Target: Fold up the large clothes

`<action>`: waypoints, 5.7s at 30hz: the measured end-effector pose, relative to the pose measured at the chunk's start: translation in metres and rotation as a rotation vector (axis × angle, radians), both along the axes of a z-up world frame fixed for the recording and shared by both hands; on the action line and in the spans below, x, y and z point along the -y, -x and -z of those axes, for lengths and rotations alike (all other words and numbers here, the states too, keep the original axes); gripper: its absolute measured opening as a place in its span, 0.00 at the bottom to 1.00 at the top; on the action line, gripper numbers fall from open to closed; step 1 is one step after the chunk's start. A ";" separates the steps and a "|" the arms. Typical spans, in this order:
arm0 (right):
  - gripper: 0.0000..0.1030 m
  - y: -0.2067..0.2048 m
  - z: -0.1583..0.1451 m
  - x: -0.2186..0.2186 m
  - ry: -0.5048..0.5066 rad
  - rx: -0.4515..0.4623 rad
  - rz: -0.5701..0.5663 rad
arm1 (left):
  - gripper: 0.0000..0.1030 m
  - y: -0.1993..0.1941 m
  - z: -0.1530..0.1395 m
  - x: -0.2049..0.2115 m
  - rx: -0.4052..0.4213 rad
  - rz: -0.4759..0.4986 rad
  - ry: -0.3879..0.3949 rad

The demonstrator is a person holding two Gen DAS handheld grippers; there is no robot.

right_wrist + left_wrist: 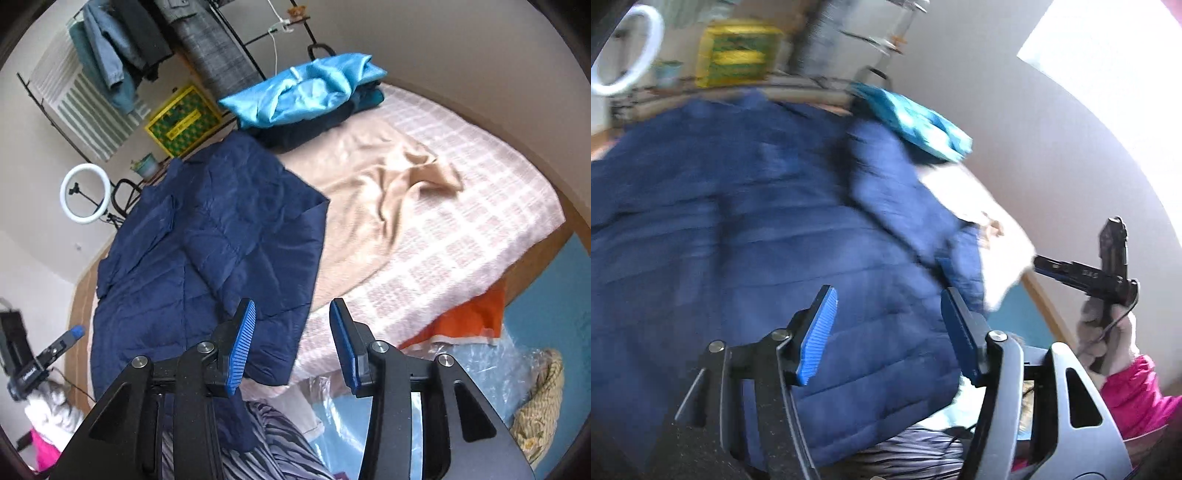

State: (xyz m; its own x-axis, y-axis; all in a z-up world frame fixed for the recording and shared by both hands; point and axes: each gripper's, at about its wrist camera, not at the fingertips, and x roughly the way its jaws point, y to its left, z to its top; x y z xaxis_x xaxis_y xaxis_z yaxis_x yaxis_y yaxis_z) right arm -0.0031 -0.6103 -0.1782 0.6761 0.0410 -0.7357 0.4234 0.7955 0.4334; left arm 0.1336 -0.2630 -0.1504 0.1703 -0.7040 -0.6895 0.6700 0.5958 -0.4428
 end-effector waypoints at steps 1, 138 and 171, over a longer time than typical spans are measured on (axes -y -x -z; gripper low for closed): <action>0.40 0.002 -0.002 0.001 0.009 0.003 0.001 | 0.59 -0.001 0.003 0.016 -0.021 0.034 0.010; 0.57 0.009 0.064 -0.084 0.001 -0.081 -0.338 | 0.70 0.074 0.065 -0.460 -0.156 -0.834 -0.080; 0.07 -0.009 0.127 -0.139 -0.419 -0.049 -0.544 | 0.08 0.040 0.156 -0.411 -0.479 -0.733 0.423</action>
State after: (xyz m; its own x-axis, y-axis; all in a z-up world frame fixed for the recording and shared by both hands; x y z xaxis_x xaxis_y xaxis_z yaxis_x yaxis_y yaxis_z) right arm 0.0062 -0.4715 -0.3048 0.4452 0.6530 -0.6127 0.0380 0.6698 0.7416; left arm 0.0938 0.1480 -0.3061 0.4329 -0.7406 -0.5139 -0.1108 0.5221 -0.8457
